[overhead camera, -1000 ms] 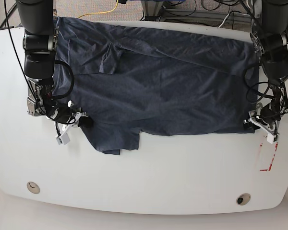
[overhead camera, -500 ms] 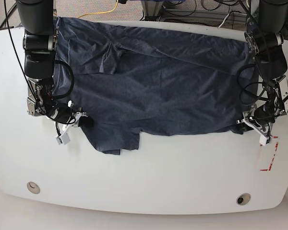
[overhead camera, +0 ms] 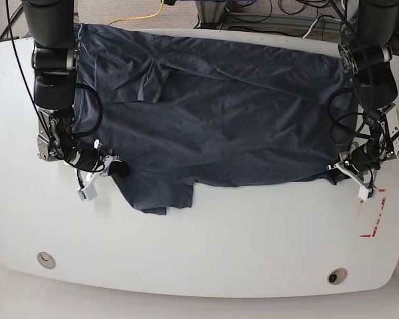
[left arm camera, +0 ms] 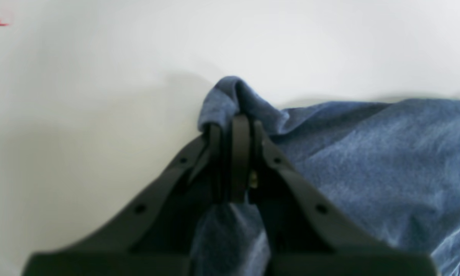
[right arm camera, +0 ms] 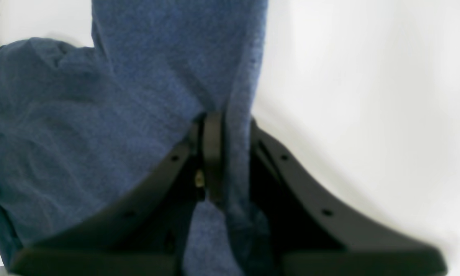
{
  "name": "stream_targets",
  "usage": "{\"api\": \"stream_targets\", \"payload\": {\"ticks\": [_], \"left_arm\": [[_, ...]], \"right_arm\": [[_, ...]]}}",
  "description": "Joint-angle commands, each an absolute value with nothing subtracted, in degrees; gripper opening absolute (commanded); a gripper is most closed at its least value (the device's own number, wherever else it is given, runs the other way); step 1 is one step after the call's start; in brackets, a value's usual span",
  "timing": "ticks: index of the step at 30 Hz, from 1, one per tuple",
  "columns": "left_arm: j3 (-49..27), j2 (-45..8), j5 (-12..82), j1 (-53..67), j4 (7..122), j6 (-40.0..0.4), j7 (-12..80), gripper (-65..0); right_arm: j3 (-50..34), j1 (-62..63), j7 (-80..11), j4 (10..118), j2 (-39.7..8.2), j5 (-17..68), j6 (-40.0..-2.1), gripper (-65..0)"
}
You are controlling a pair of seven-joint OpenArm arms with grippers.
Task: Layout the t-shirt on the table in an organized manner, then fold the t-shirt properly
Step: 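Pull the hem with both grippers to straighten the t-shirt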
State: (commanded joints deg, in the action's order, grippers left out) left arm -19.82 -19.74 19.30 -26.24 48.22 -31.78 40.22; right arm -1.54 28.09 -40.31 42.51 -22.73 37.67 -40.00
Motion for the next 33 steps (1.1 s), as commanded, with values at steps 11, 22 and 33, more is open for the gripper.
{"api": "stream_targets", "payload": {"ticks": [11, 22, 33], "left_arm": [[-20.0, -19.65, 20.09, -22.81, 65.71, -35.74, 49.63, -65.0], [-20.0, -20.0, 27.21, -18.42, 77.76, -37.41, 57.98, -65.0], [-20.0, -20.09, 27.38, -11.47, 86.64, -37.41, 59.65, -65.0]], "right_arm": [[-5.14, 27.3, -49.01, 54.64, -24.48, 37.49, -40.0, -61.4], [-13.85, 22.9, -60.62, 68.26, -24.48, 37.32, -40.0, -61.4], [-22.99, 13.23, -73.45, 87.43, -23.78, 37.76, -40.0, -61.4]]}}
